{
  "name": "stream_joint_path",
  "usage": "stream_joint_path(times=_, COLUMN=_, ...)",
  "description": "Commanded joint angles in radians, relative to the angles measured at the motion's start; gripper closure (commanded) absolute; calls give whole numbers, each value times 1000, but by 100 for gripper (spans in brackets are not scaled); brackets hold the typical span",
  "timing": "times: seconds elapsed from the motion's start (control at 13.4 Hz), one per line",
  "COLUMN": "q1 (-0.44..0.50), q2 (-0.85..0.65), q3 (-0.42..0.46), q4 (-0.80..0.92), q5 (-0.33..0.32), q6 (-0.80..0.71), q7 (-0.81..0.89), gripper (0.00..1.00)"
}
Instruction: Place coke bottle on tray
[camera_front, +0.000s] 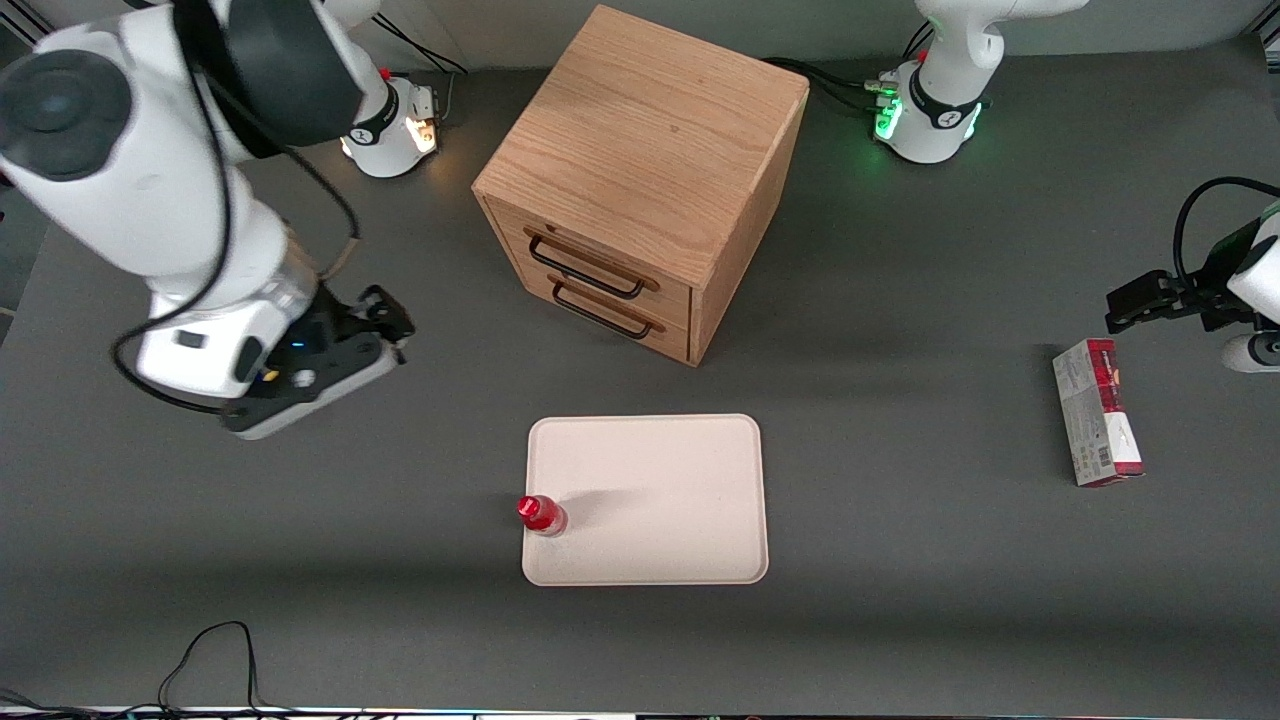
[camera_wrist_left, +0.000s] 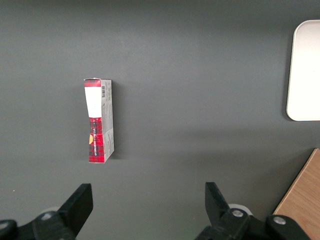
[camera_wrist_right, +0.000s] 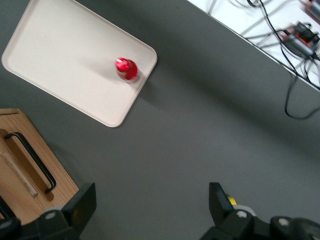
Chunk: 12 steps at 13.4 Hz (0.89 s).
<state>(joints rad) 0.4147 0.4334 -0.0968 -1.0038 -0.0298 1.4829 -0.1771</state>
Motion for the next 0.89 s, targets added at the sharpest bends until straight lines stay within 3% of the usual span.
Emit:
stream_joint_path(times=0.0, q1=-74, q2=-187, q3=8, q4=-260, q5=-6, q6=91, q7=13, gripper=0)
stream_joint_path(times=0.52, q1=-287, q2=-373, q3=11, q4=-492, q5=-4, q6=135, q7=24, gripper=0)
stream_joint_path(times=0.82, q1=-324, q2=-426, q3=11, q4=-585, q5=-5, q6=148, q7=21, gripper=0)
